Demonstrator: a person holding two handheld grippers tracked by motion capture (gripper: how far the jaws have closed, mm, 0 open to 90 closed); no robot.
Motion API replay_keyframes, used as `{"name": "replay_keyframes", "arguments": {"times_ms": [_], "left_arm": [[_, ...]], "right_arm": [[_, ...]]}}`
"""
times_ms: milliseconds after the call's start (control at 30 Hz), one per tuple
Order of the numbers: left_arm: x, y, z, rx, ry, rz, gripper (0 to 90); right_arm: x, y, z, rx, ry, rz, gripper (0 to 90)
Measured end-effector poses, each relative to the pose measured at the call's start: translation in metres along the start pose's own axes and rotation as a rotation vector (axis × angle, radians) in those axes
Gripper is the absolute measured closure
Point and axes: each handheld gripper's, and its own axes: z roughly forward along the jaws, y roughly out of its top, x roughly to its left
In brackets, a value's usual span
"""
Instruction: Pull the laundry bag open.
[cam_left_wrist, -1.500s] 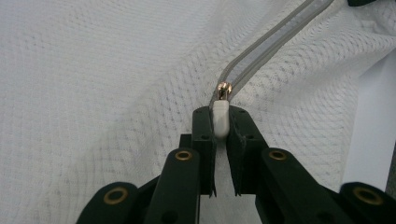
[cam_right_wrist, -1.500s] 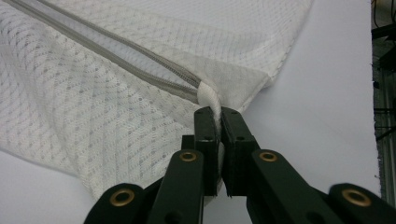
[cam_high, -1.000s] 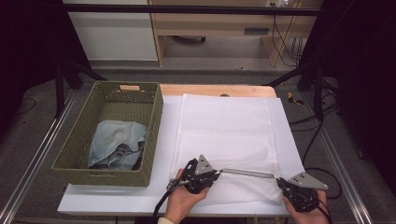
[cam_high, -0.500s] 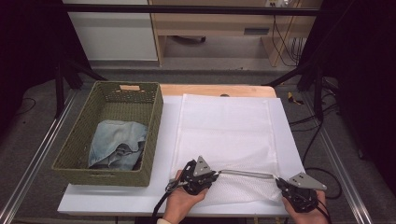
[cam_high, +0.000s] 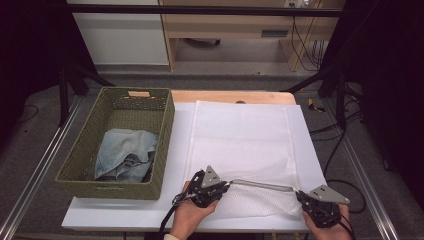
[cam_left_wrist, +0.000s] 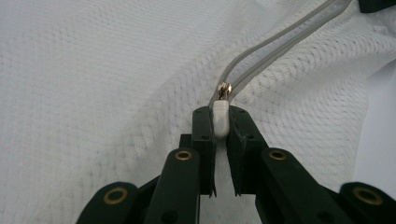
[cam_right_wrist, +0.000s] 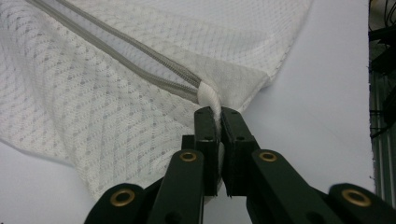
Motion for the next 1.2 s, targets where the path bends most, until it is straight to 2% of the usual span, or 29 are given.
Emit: {"name": "replay_keyframes", "arguments": {"times_ms": [1200], "left_arm": [[0.0021, -0.003, -0.0035, 0.008, -0.01, 0.017, 82.0]], "right_arm": [[0.0026, 0.0008, 0.0015, 0.01, 0.005, -0.022, 86.5]]}}
